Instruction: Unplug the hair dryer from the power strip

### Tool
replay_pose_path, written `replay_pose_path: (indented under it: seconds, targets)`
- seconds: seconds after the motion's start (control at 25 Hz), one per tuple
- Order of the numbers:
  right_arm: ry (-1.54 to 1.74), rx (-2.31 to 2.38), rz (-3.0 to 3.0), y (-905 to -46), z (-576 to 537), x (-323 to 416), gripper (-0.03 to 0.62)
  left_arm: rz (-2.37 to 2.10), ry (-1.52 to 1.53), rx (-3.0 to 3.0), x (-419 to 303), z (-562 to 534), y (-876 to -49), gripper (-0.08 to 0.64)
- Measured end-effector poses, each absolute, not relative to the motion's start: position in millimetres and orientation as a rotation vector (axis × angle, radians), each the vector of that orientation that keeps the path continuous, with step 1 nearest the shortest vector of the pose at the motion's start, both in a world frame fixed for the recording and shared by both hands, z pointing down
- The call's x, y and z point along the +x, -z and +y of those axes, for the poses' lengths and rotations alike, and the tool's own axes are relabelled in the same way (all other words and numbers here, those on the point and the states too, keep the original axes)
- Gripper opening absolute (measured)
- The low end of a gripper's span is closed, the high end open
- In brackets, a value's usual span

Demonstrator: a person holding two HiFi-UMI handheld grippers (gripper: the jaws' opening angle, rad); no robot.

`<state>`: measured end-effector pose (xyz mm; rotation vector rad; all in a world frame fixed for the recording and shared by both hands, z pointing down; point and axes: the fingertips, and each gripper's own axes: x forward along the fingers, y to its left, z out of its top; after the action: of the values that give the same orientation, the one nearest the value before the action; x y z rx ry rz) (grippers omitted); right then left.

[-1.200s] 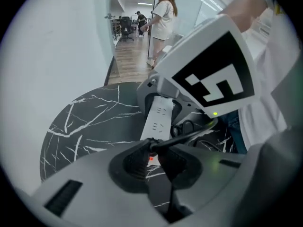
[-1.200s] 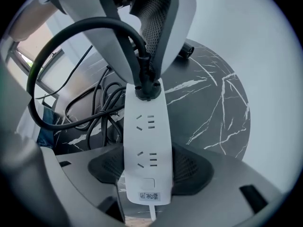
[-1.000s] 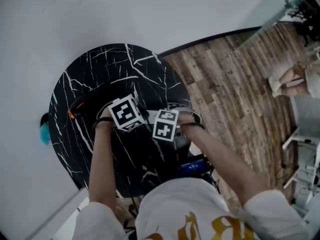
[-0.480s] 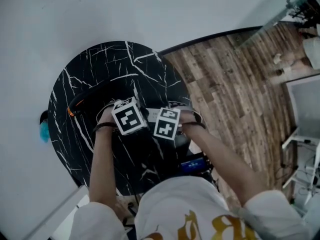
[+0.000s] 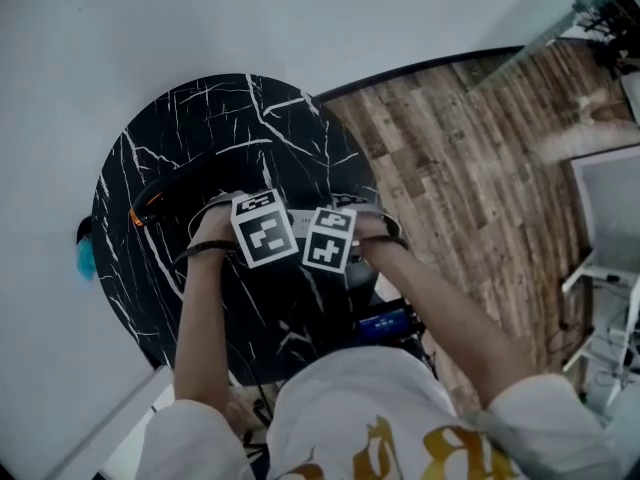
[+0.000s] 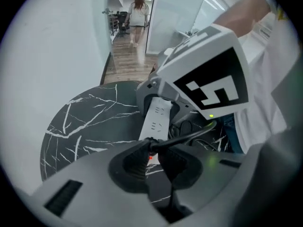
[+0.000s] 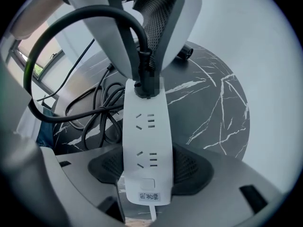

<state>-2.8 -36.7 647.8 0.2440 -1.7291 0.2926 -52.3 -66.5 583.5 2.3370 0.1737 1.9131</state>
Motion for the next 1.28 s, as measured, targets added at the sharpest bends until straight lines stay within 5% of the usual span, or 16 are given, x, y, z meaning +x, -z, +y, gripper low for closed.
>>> replay_pose_path:
  seconds: [1.28]
  targets:
    - [-0.288, 0.334, -1.797, -644, -40, 1, 0.27, -0.23, -1.501, 2.47, -91, -56, -553, 0.054]
